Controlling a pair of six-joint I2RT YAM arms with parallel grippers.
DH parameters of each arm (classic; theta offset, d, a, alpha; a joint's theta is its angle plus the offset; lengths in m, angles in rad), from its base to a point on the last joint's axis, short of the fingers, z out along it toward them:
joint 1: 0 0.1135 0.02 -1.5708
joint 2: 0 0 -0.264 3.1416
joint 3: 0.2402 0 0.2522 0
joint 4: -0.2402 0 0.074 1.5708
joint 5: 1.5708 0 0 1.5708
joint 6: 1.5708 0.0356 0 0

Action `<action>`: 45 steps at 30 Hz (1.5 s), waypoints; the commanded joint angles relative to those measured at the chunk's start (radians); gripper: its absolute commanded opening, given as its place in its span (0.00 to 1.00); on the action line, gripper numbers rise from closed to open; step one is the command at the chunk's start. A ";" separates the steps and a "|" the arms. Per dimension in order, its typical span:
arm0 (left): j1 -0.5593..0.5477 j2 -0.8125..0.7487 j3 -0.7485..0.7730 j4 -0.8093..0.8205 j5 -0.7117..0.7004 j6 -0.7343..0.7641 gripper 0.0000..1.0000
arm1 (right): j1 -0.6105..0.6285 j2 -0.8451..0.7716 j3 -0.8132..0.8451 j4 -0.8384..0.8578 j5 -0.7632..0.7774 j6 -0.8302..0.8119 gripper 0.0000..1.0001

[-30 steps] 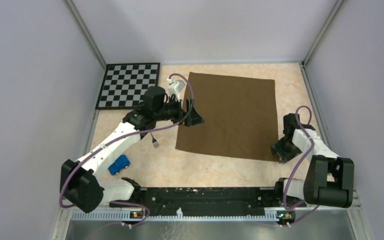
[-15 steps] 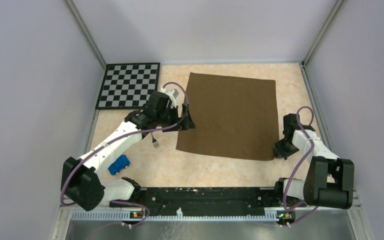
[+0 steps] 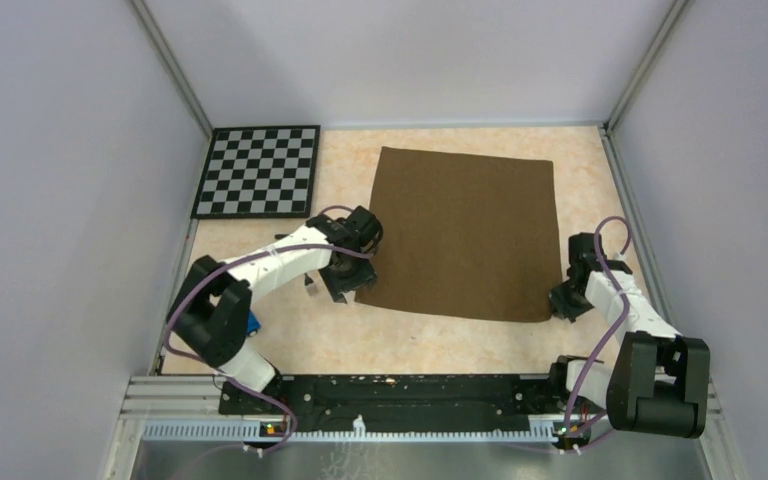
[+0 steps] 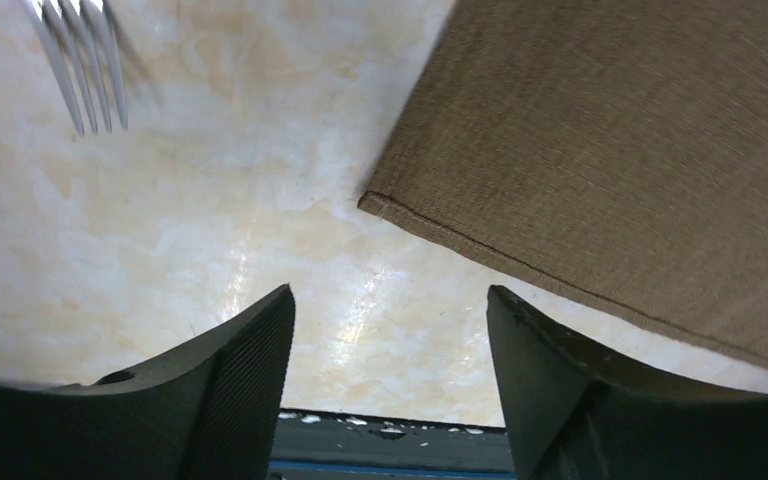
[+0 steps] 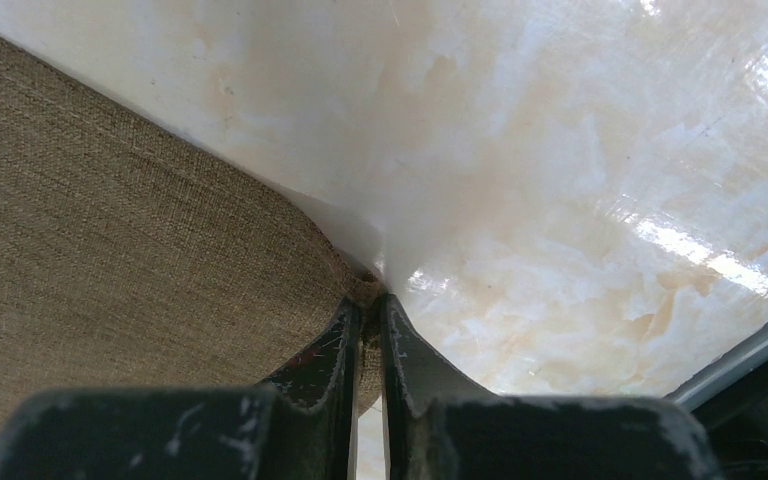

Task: Fold the napkin into a case and place the utensils inside
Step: Pick up the flattened napkin from the center of the board, then flatten the napkin at the center of the board.

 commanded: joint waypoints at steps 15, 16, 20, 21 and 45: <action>-0.012 0.218 0.095 -0.062 -0.042 -0.297 0.59 | -0.002 -0.037 -0.017 0.097 -0.048 -0.054 0.00; -0.012 0.225 0.086 -0.055 -0.033 -0.300 0.59 | -0.003 -0.037 -0.016 0.096 -0.047 -0.054 0.00; -0.011 0.253 0.058 -0.023 -0.026 -0.317 0.59 | -0.002 -0.045 -0.022 0.092 -0.045 -0.047 0.00; -0.011 0.259 0.050 -0.017 -0.026 -0.321 0.58 | -0.002 -0.048 -0.025 0.092 -0.045 -0.044 0.00; 0.028 -0.567 0.070 0.475 0.204 0.358 0.00 | -0.001 -0.712 0.661 -0.156 -0.386 -0.473 0.00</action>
